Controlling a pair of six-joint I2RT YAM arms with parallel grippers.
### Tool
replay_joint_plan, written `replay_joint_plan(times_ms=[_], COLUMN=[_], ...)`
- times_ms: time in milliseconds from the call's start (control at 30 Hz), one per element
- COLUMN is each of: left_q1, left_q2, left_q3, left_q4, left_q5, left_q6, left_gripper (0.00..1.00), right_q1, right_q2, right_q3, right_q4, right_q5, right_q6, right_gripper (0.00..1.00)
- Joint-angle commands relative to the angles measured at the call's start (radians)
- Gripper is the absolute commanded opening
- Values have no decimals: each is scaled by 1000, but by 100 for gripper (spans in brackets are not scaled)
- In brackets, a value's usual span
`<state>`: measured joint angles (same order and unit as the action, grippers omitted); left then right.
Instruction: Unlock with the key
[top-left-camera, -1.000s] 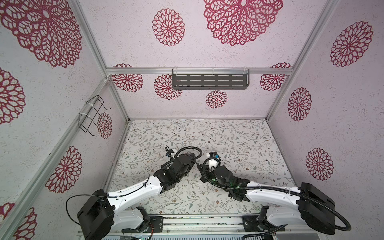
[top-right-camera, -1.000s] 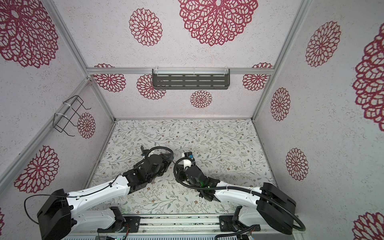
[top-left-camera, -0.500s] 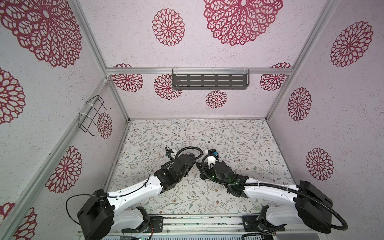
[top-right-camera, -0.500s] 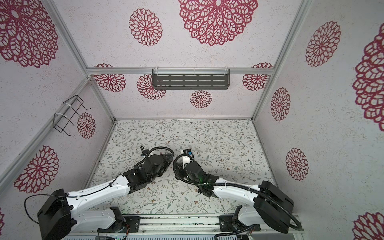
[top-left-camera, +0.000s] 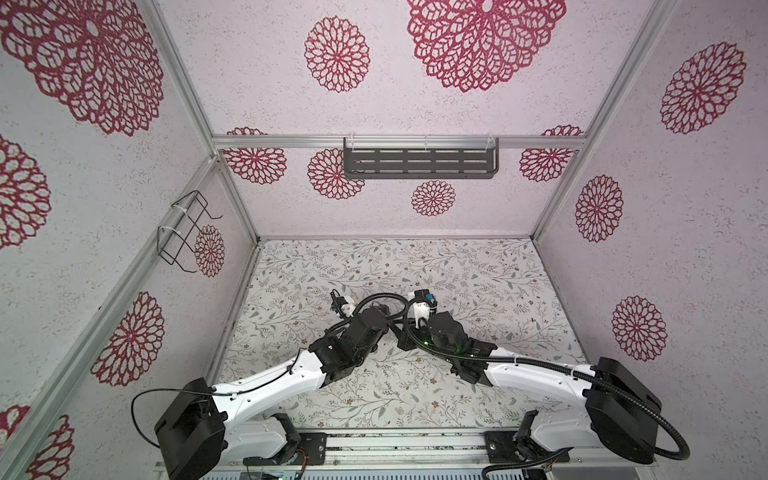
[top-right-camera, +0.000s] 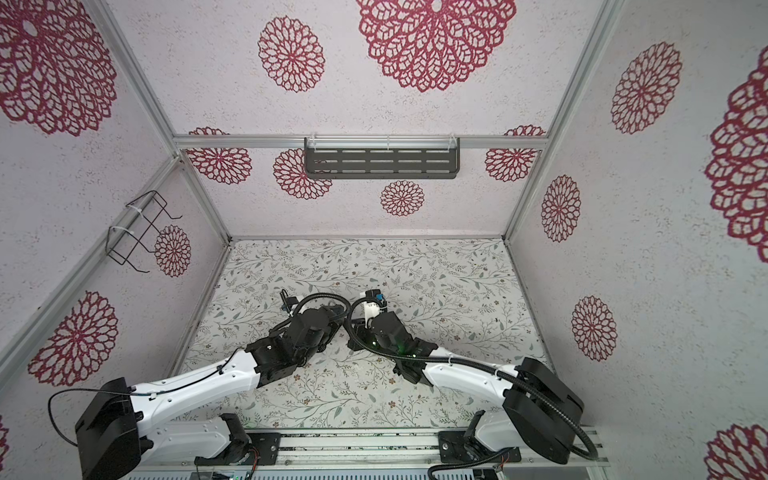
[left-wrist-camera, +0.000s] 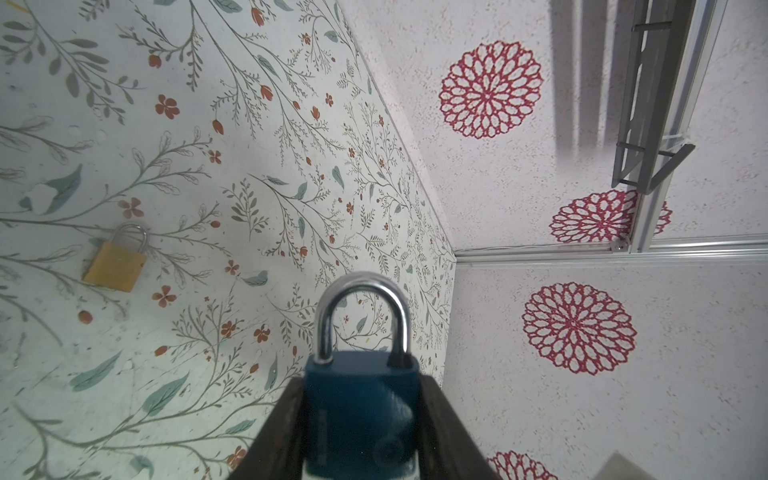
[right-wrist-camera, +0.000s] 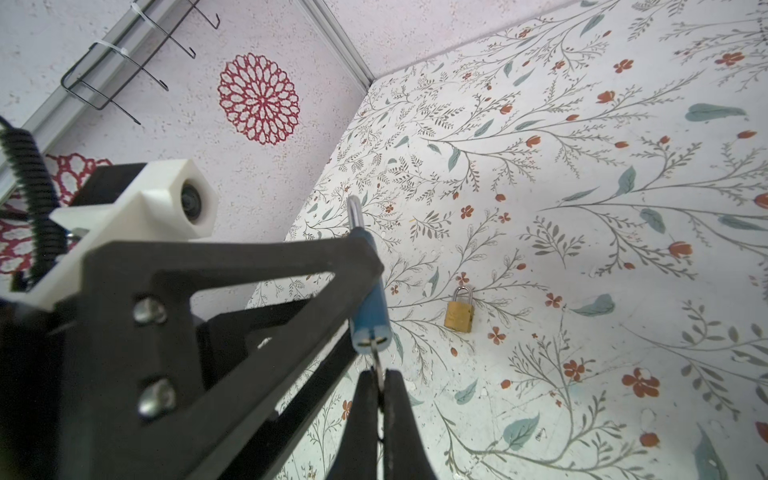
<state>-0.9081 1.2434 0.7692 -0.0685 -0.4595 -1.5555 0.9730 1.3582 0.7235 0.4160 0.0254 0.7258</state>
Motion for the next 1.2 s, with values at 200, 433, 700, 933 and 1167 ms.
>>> replay_joint_plan(times_ms=[200,433,700,933,1167], left_q1=[-37,-22,-4,-2,-1], left_q2=[-54,-100,-113,-115,-117], left_q3=[6,21,11,16,16], left_q4=[45,-62,-59,-53,-48], left_q5=[36,-70,-71,-68,-67], left_q6=[24,57,56,60,57], left_gripper=[0,0,0,0,0], right_q1=[11,11,10,-1,-2], right_q2=[-18,-95,-140,-98,-70], right_q3=[67,3,-30,-36,-41], right_q4=[16,-9,31,71,81], right_q5=[-64,-24,-25,-37,-46], right_q6=[-58,-78,22,69,75], right_gripper=[0,28,32,25,16])
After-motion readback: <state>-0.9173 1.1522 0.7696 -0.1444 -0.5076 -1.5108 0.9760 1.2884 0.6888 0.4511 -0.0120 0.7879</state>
